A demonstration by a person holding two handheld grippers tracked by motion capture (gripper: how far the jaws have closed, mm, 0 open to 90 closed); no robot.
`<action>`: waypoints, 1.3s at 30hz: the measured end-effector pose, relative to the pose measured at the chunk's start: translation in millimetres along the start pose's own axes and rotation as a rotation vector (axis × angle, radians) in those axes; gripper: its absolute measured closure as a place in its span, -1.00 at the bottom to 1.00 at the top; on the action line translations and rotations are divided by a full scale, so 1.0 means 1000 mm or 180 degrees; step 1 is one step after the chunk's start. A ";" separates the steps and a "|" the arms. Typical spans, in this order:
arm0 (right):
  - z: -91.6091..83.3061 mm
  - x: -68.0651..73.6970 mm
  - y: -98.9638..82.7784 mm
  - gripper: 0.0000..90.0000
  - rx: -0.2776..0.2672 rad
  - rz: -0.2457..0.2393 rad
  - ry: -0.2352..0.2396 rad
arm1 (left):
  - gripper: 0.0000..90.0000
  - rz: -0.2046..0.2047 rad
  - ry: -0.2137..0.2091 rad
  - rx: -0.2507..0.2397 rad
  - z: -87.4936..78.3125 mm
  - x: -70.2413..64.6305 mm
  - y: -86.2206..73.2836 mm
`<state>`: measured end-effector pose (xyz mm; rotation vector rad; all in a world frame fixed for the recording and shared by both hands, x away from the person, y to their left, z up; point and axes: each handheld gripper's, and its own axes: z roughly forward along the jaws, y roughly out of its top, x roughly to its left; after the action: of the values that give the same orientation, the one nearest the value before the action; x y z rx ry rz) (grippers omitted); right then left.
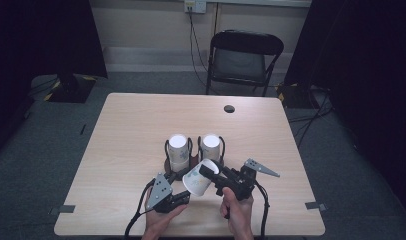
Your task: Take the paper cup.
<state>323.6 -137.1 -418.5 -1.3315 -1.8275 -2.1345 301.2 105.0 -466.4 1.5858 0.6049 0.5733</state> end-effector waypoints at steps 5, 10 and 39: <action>0.006 -0.001 -0.001 -0.19 0.0155 0.0124 0.0128 | 0.09 0.0053 0.0054 -0.0085 -0.002 -0.003 0.001; 0.010 -0.007 -0.002 -0.21 0.0240 0.0323 0.0234 | 0.22 0.0050 0.0066 -0.0162 -0.001 -0.005 0.002; 0.009 -0.010 -0.003 -0.33 0.0293 -0.0049 -0.0165 | 0.96 0.0035 -0.0107 -0.0077 -0.003 0.003 0.004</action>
<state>334.0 -133.7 -427.5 -1.3690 -1.9356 -2.0146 301.4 109.1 -462.0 1.5740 0.5624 0.5590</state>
